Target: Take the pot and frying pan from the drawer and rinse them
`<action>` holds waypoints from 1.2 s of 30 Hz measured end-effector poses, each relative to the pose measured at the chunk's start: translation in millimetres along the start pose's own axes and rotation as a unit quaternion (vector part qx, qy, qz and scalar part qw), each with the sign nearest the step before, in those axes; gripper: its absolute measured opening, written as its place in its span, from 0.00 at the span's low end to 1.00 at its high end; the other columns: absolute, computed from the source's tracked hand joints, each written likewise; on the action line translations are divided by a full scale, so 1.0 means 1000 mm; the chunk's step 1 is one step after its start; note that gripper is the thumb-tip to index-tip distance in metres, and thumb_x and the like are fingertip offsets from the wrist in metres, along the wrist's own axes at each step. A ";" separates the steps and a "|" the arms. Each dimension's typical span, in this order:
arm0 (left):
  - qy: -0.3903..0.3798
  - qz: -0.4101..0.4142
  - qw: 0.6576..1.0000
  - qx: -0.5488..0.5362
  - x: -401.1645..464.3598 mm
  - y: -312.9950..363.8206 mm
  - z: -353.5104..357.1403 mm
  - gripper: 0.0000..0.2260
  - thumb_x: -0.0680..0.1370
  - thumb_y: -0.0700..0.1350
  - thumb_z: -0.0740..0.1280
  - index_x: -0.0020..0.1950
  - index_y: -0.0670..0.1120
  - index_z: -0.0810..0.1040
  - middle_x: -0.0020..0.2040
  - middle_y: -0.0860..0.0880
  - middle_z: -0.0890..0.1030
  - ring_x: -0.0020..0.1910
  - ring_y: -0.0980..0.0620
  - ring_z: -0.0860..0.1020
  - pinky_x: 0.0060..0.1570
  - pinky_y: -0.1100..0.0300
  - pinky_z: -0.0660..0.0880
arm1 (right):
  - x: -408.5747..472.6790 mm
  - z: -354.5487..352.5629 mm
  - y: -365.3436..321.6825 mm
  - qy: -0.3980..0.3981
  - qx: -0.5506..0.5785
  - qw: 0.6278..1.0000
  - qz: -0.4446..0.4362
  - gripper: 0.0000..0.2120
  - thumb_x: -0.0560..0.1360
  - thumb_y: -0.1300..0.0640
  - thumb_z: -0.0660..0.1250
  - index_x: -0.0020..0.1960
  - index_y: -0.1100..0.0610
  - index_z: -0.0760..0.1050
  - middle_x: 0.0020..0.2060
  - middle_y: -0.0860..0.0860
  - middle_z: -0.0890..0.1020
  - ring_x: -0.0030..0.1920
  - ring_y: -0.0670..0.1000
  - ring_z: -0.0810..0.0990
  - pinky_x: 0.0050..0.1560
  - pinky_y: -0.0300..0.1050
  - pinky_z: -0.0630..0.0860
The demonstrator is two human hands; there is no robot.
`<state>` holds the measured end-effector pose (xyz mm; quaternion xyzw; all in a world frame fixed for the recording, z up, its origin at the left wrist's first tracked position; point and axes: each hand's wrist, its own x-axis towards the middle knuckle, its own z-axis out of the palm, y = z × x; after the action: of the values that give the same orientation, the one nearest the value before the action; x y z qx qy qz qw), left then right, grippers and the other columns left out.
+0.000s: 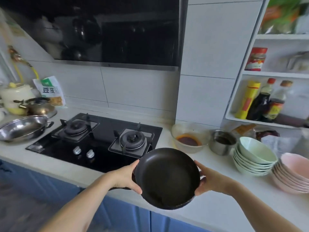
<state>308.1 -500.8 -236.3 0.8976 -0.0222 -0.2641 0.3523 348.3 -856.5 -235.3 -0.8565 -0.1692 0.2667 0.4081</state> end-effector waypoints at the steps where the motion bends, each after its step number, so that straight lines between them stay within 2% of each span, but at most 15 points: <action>1: -0.004 -0.003 1.000 -0.001 0.015 -0.001 0.003 0.51 0.59 0.51 0.81 0.74 0.65 0.55 0.60 0.61 0.76 0.64 0.56 0.74 0.67 0.51 0.71 | 0.010 -0.004 0.010 -0.001 -0.002 1.000 0.006 0.47 0.64 0.61 0.79 0.59 0.23 0.54 0.56 0.52 0.79 0.44 0.49 0.84 0.49 0.40 0.80; 4: -0.005 -0.015 1.000 -0.009 0.051 -0.003 0.010 0.54 0.60 0.50 0.81 0.76 0.66 0.50 0.62 0.61 0.74 0.64 0.55 0.72 0.66 0.52 0.73 | 0.039 -0.011 0.036 -0.002 0.001 1.000 0.019 0.48 0.63 0.60 0.80 0.58 0.22 0.52 0.56 0.49 0.78 0.44 0.48 0.83 0.52 0.41 0.79; 9: -0.002 -0.050 0.999 -0.021 0.088 -0.010 0.022 0.59 0.61 0.48 0.81 0.78 0.63 0.43 0.66 0.62 0.68 0.65 0.52 0.74 0.67 0.52 0.71 | 0.074 -0.014 0.071 -0.003 0.016 0.999 0.036 0.50 0.61 0.59 0.80 0.57 0.22 0.50 0.58 0.49 0.78 0.48 0.51 0.84 0.53 0.44 0.80; 13: 0.003 -0.053 0.998 -0.029 0.104 -0.014 0.028 0.58 0.62 0.48 0.80 0.79 0.61 0.43 0.65 0.63 0.67 0.64 0.56 0.71 0.67 0.57 0.69 | 0.089 -0.020 0.084 -0.020 0.020 0.998 0.050 0.50 0.63 0.62 0.79 0.57 0.23 0.49 0.59 0.47 0.76 0.49 0.50 0.84 0.53 0.42 0.79; 17: 0.010 -0.039 0.999 -0.034 0.111 -0.013 0.034 0.55 0.64 0.46 0.80 0.79 0.60 0.45 0.57 0.69 0.66 0.63 0.59 0.66 0.61 0.64 0.65 | 0.100 -0.027 0.094 -0.044 0.012 0.996 0.079 0.52 0.62 0.59 0.79 0.64 0.28 0.47 0.59 0.43 0.75 0.50 0.48 0.84 0.58 0.45 0.78; 20: 0.012 -0.035 0.998 -0.045 0.114 -0.013 0.040 0.55 0.65 0.45 0.80 0.78 0.61 0.44 0.59 0.68 0.64 0.64 0.61 0.64 0.62 0.64 0.64 | 0.104 -0.029 0.098 -0.056 0.009 0.994 0.092 0.53 0.62 0.58 0.79 0.65 0.27 0.46 0.59 0.40 0.73 0.52 0.49 0.83 0.58 0.45 0.78; 22: 0.010 -0.040 0.998 -0.055 0.115 -0.015 0.044 0.56 0.65 0.46 0.80 0.78 0.61 0.42 0.62 0.66 0.62 0.65 0.61 0.62 0.66 0.62 0.63 | 0.106 -0.029 0.101 -0.070 0.005 0.992 0.100 0.54 0.64 0.58 0.79 0.69 0.28 0.44 0.59 0.37 0.72 0.54 0.49 0.82 0.57 0.43 0.79; 24: 0.016 -0.046 0.997 -0.065 0.118 -0.018 0.048 0.58 0.63 0.48 0.81 0.78 0.63 0.41 0.67 0.65 0.63 0.68 0.60 0.63 0.69 0.59 0.63 | 0.108 -0.028 0.102 -0.074 0.010 0.991 0.113 0.57 0.65 0.60 0.79 0.74 0.33 0.42 0.58 0.36 0.70 0.54 0.50 0.82 0.52 0.38 0.78; 27: 0.022 -0.045 0.997 -0.056 0.118 -0.019 0.052 0.59 0.62 0.49 0.81 0.75 0.68 0.41 0.70 0.65 0.64 0.72 0.57 0.64 0.71 0.54 0.64 | 0.109 -0.029 0.104 -0.078 0.012 0.990 0.120 0.57 0.66 0.64 0.77 0.75 0.35 0.41 0.57 0.35 0.69 0.54 0.49 0.81 0.45 0.33 0.77; 29: 0.027 -0.053 0.997 -0.039 0.117 -0.018 0.052 0.59 0.62 0.51 0.81 0.77 0.64 0.40 0.70 0.64 0.61 0.73 0.56 0.63 0.71 0.54 0.64 | 0.109 -0.030 0.102 -0.080 0.015 0.990 0.119 0.55 0.67 0.65 0.77 0.72 0.33 0.41 0.57 0.35 0.70 0.54 0.49 0.81 0.43 0.32 0.76; 32: 0.048 -0.080 0.995 0.024 0.117 -0.020 0.052 0.61 0.60 0.59 0.80 0.78 0.61 0.39 0.77 0.54 0.56 0.75 0.50 0.59 0.71 0.49 0.64 | 0.110 -0.028 0.103 -0.091 0.001 0.989 0.117 0.55 0.67 0.63 0.77 0.73 0.33 0.41 0.57 0.32 0.69 0.54 0.49 0.82 0.44 0.33 0.77; 36: 0.066 -0.102 0.991 0.064 0.112 -0.017 0.055 0.55 0.64 0.58 0.78 0.80 0.57 0.43 0.75 0.49 0.56 0.73 0.48 0.62 0.68 0.50 0.67 | 0.109 -0.027 0.105 -0.080 -0.022 0.990 0.110 0.54 0.67 0.61 0.77 0.76 0.37 0.43 0.58 0.34 0.68 0.51 0.47 0.83 0.45 0.34 0.78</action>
<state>374.7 -547.7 -332.5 0.9313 0.0761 -0.2367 0.2661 459.4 -881.9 -339.1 -0.8549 -0.1116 0.3735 0.3423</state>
